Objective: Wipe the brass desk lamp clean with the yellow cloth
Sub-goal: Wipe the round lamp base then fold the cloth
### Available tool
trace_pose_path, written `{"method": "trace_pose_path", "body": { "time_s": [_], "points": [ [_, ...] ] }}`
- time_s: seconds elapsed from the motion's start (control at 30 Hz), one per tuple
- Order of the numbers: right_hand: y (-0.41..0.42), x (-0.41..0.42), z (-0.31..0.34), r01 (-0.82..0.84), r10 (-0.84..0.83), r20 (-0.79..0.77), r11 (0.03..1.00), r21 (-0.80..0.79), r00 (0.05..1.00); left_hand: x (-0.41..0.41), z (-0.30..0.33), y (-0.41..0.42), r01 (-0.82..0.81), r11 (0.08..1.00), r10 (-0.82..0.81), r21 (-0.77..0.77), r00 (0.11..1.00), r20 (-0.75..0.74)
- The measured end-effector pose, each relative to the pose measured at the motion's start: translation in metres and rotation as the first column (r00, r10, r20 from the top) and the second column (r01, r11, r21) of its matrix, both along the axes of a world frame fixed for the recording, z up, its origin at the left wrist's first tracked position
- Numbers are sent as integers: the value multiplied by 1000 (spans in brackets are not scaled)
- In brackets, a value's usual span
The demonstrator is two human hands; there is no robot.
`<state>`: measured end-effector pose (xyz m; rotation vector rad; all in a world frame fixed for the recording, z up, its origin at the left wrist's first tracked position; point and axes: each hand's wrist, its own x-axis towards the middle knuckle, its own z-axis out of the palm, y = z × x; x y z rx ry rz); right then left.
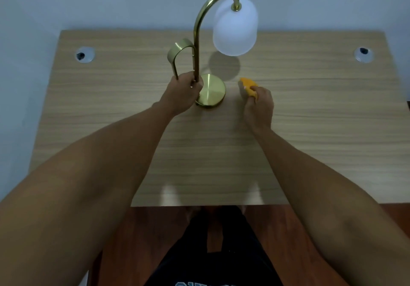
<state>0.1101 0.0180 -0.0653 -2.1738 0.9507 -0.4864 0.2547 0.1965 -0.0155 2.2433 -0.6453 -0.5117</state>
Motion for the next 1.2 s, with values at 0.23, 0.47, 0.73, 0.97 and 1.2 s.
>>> {"method": "trace_pose_path", "body": {
  "time_s": [0.23, 0.47, 0.73, 0.97, 1.2],
  "points": [
    [27, 40, 7, -226, 235, -42, 960, 167, 971, -12, -4, -7, -49, 999, 49, -3, 998, 40],
    [81, 24, -4, -145, 157, -64, 977, 159, 986, -13, 1, -9, -50, 999, 50, 9, 998, 29],
    [84, 6, 13, -139, 160, -22, 913, 383, 987, -11, 10, -7, 0, 999, -1, 53, 1000, 11],
    [13, 25, 39, 347, -412, 83, 846, 405, 907, -1, 11, 5, 44, 996, -46, 83, 998, 33],
    [14, 72, 23, -128, 193, -141, 917, 378, 971, 6, 7, 8, 48, 995, -49, 86, 999, 15]
  ]
}}
